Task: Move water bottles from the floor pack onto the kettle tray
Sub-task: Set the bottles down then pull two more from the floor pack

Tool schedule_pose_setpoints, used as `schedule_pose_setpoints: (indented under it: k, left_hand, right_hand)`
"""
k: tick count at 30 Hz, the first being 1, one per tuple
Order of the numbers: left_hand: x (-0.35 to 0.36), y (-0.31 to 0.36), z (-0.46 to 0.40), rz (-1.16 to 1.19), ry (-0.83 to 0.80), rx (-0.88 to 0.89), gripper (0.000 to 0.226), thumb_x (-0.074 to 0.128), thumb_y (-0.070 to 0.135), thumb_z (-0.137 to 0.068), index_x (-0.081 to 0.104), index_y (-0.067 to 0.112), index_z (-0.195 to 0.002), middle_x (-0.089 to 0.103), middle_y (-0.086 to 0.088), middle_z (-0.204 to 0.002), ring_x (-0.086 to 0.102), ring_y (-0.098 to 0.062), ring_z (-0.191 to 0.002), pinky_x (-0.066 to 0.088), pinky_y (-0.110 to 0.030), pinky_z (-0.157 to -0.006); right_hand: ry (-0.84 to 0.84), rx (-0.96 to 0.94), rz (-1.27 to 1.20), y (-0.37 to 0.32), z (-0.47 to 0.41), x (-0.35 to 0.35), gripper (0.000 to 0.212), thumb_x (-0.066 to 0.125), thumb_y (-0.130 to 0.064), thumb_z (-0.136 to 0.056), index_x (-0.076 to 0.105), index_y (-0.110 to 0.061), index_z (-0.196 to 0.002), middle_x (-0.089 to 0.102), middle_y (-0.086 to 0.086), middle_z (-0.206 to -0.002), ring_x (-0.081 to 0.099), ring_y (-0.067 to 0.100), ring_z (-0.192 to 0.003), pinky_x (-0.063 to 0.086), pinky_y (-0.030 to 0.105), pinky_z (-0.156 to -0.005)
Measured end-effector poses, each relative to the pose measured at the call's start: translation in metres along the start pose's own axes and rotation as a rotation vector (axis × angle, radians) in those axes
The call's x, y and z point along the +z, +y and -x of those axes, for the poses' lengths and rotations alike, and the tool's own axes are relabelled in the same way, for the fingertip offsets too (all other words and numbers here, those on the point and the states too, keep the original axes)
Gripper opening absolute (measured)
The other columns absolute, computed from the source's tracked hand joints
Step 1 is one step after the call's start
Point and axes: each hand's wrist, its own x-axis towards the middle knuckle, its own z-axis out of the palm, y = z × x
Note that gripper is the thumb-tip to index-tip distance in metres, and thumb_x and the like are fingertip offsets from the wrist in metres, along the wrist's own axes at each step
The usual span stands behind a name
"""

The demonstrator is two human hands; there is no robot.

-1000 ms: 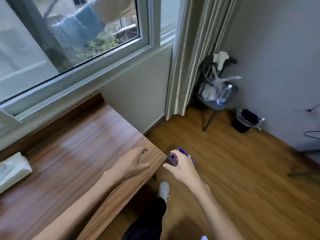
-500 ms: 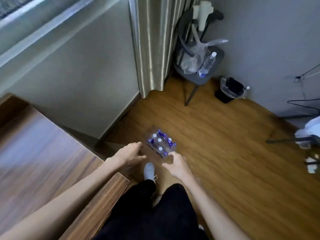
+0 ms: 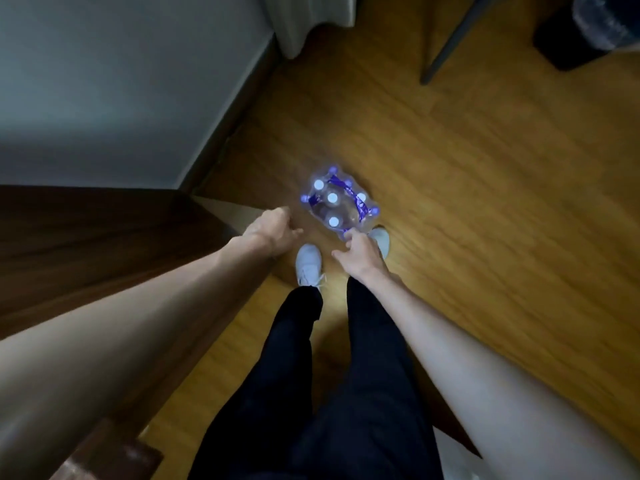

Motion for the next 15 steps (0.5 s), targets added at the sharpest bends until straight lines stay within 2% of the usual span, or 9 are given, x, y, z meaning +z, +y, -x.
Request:
schedule_pose_setpoints:
  k: [4,7,11,15]
  left_hand:
    - [0.040,0.010,-0.092,0.027,-0.018,-0.031,0.035,0.057,0.029,-0.097,0.064,0.005,-0.121,0.066,-0.017,-0.122,0.064,-0.034,-0.111,0.052,-0.044,-0.097]
    - [0.079,0.010,-0.159,0.041,-0.026,-0.036,0.032,0.056,0.029,-0.096,0.066,0.006,-0.115,0.068,-0.017,-0.122,0.064,-0.036,-0.111,0.052,-0.041,-0.095]
    - [0.132,0.006,-0.230,0.099,-0.063,-0.016,0.034,0.060,0.024,-0.094,0.064,0.004,-0.121,0.067,-0.019,-0.125,0.062,-0.035,-0.118,0.049,-0.039,-0.096]
    - [0.173,0.010,-0.280,0.129,-0.045,-0.022,0.048,0.061,0.029,-0.092,0.051,0.004,-0.131,0.065,-0.022,-0.126,0.062,-0.039,-0.117,0.050,-0.044,-0.096]
  right_hand:
    - [-0.021,-0.005,0.031,0.019,-0.101,0.019,0.035,0.066,-0.013,-0.089,0.060,-0.002,-0.122,0.067,0.021,-0.118,0.060,0.037,-0.116,0.048,0.036,-0.090]
    - [-0.008,-0.037,0.085,0.035,-0.175,0.035,0.044,0.065,-0.013,-0.089,0.055,-0.007,-0.132,0.067,0.018,-0.125,0.060,0.036,-0.120,0.049,0.036,-0.090]
    - [0.027,-0.123,0.133,0.048,-0.252,0.049,0.058,0.062,-0.018,-0.093,0.041,-0.015,-0.147,0.055,0.015,-0.143,0.054,0.034,-0.130,0.046,0.038,-0.098]
    - [0.063,-0.212,0.204,0.055,-0.309,0.064,0.051,0.056,-0.021,-0.094,0.043,-0.019,-0.143,0.065,0.014,-0.129,0.066,0.034,-0.115,0.056,0.043,-0.090]
